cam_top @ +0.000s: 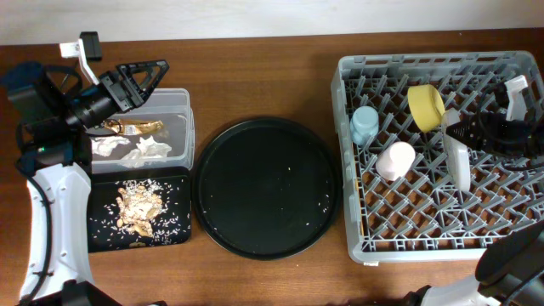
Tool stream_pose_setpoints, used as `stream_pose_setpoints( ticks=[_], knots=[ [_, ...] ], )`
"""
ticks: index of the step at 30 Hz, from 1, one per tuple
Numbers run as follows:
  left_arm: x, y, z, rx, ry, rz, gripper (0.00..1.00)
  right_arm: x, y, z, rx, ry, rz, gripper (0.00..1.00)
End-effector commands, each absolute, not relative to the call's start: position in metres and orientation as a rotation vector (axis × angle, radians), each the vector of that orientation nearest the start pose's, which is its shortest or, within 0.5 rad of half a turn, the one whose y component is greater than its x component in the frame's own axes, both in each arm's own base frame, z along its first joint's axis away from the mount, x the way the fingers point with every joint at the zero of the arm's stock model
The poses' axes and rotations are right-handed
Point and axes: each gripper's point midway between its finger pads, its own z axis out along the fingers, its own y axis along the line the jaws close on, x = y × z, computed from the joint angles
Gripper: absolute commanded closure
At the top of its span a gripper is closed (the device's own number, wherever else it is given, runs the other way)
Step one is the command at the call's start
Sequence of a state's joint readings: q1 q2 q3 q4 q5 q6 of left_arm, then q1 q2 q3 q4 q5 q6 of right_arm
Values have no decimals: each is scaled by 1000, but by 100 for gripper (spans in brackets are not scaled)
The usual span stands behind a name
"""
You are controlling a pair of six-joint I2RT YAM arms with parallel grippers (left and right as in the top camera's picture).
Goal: Sort waste into correct bins and load items into the dishwasher rack
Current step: 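Carry the white plate into the rack and stand it upright, then open the right gripper and withdraw it from the plate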
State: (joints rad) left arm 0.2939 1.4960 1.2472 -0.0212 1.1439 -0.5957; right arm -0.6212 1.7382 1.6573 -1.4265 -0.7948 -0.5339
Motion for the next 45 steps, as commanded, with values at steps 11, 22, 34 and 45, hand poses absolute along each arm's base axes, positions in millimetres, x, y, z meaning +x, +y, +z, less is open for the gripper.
stream_pose_setpoints(
  ticks=[11,22,34,45],
  knots=[
    [420,-35,339,25,1845,-1243,1,343,-94,225,41,2495,807,6],
    [420,-35,339,25,1845,-1243,1,355,-103,225,10,2458,749,2],
    [420,-35,339,25,1845,-1243,1,388,-55,297,-126,2020,1117,2],
    [420,-35,339,25,1845,-1243,1,379,105,238,-685,2360,967,2]
  ],
)
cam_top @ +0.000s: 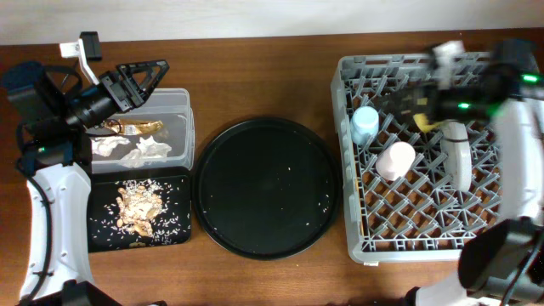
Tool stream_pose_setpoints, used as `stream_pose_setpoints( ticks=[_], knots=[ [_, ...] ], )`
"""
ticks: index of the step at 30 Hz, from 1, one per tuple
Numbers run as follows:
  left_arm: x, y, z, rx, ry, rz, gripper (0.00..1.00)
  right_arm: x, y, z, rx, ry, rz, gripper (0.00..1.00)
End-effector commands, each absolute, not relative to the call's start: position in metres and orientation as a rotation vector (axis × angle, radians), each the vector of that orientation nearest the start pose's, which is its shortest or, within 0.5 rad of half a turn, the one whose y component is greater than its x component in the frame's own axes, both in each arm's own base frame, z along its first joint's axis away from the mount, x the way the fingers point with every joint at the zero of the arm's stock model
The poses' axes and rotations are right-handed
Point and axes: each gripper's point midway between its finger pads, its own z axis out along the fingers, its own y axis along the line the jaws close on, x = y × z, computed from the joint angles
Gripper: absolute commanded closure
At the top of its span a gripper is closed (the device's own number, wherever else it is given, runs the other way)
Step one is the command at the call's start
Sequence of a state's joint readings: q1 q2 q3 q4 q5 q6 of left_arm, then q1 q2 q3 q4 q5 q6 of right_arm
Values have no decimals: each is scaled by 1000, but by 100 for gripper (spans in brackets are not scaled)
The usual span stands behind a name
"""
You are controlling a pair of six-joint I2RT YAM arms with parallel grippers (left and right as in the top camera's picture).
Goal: Sort waste into correct bins and load items into the dishwasher rack
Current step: 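Open the right gripper and withdraw it from the plate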
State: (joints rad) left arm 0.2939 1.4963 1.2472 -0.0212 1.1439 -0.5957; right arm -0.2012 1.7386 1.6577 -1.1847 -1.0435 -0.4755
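The grey dishwasher rack (361, 223) on the right holds a pale blue cup (365, 124), a white cup (396, 160) and a long white utensil (460, 163). A yellow cup (426, 124) in the rack is mostly covered by my right gripper (414, 102), which hangs blurred over it; its jaws cannot be made out. My left gripper (146, 76) is open above the back edge of the clear waste bin (180, 127), with nothing between its fingers. The round black tray (266, 187) at the centre carries only a few crumbs.
The clear bin contains crumpled white paper (144, 151) and a gold wrapper (132, 127). In front of it, a black bin (174, 223) holds food scraps and rice. Brown table surface surrounds the tray and rack.
My right arm has moved from the rack's right edge, beside the white utensil, to the rack's back, and its gripper is now over the yellow cup. The left arm and all objects are unchanged.
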Motion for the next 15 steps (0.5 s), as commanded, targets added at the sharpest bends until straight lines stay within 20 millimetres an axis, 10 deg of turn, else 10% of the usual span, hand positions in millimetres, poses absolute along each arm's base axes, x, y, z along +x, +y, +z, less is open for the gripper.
stream_pose_setpoints(
  ticks=[1,8,15],
  knots=[
    [420,-35,339,25,1845,-1243,1,377,116,229,-735,2406,903,2],
    [420,-35,339,25,1845,-1243,1,384,145,199,-623,2634,499,2],
    [420,-35,339,25,1845,-1243,1,371,174,199,-729,2621,504,2]
  ],
)
